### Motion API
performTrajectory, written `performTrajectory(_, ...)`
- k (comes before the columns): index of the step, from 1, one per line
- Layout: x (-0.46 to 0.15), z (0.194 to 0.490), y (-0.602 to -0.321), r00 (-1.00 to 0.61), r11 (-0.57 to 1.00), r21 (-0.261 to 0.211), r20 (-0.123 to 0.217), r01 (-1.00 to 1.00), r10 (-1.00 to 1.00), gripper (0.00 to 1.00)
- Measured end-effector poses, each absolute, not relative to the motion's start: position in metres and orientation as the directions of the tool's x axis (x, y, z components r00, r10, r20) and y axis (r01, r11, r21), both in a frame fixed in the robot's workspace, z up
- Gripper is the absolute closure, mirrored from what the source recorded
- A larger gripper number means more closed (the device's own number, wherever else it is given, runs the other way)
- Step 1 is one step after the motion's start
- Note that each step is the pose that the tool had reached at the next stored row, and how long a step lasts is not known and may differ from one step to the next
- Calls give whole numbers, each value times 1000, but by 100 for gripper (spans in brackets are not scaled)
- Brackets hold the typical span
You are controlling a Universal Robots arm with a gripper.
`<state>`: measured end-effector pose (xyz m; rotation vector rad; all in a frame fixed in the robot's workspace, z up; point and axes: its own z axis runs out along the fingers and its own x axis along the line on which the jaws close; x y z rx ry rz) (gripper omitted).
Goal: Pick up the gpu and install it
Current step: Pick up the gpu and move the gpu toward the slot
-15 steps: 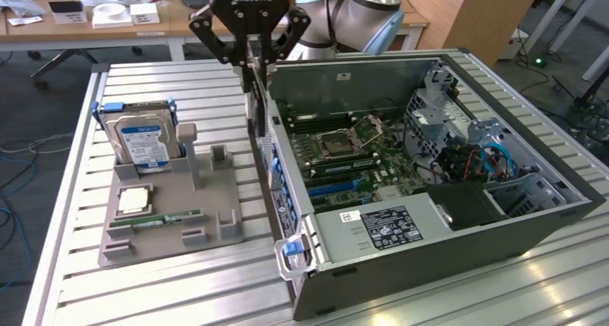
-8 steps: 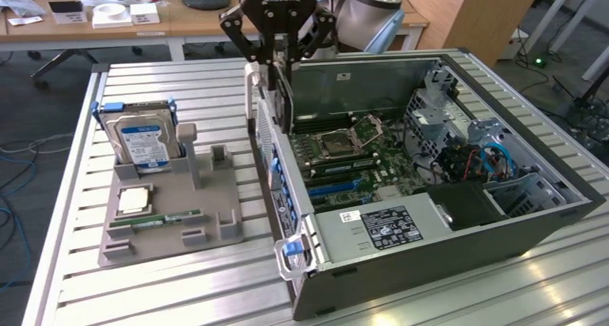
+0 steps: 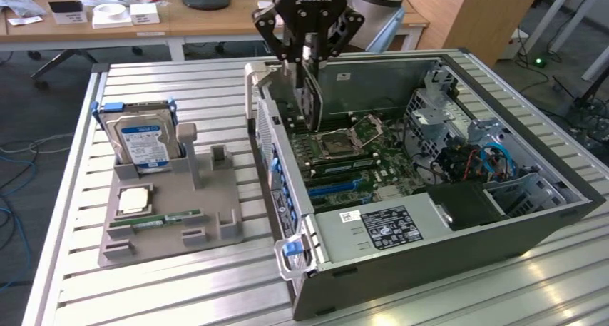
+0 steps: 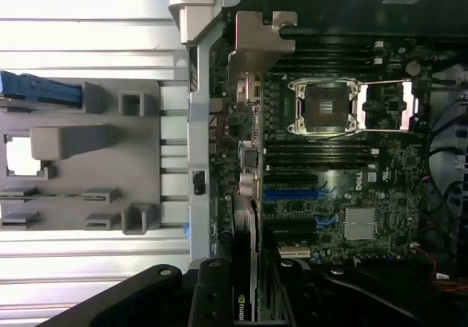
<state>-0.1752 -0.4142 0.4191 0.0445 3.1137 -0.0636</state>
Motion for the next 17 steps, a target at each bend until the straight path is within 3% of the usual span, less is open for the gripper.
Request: performTrajectory(17,-98,419,-414,-999,999,-37,-27,29,28,74)
